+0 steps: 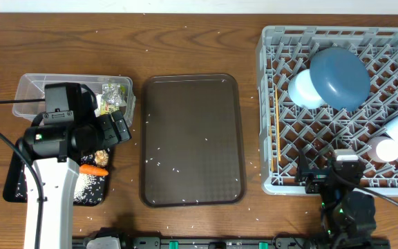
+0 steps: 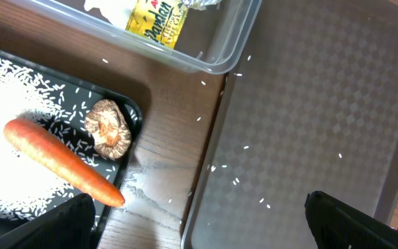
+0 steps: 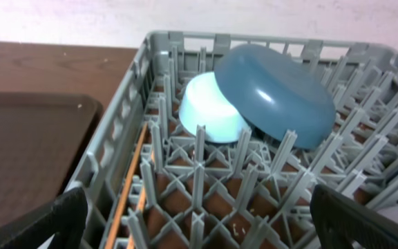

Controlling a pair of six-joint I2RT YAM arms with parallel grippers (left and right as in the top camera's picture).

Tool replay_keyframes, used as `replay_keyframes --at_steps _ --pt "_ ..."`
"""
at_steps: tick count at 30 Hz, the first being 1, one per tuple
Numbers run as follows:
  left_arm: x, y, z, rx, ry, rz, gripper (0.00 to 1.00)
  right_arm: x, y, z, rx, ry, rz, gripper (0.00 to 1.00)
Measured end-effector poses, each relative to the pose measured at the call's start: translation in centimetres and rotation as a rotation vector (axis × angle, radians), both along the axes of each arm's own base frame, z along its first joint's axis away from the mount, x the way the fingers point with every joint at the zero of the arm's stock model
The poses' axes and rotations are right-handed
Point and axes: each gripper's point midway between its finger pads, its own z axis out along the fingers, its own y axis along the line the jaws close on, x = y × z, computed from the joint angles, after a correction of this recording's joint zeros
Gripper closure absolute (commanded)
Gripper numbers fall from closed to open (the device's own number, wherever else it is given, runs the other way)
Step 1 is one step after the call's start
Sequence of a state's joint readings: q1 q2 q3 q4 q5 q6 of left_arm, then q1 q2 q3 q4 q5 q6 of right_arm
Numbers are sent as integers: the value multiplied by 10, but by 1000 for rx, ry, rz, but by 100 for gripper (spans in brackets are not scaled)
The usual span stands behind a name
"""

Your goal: Sort waste into correct bins and load items into the dishwasher rack

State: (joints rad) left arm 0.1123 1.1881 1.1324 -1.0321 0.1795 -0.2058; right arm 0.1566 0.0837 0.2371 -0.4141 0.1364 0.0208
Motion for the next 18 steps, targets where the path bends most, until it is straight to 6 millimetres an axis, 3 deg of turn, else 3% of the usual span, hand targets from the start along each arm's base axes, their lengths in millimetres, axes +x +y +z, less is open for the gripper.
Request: replay_keyframes --at_steps 9,14,18 --pt "0 0 0 0 0 0 2 15 1 -13 67 -137 -3 1" --pt "0 0 0 0 0 0 2 19 -2 -3 85 -205 -17 1" --pt "0 0 0 0 0 0 2 19 -2 -6 103 -201 -20 1"
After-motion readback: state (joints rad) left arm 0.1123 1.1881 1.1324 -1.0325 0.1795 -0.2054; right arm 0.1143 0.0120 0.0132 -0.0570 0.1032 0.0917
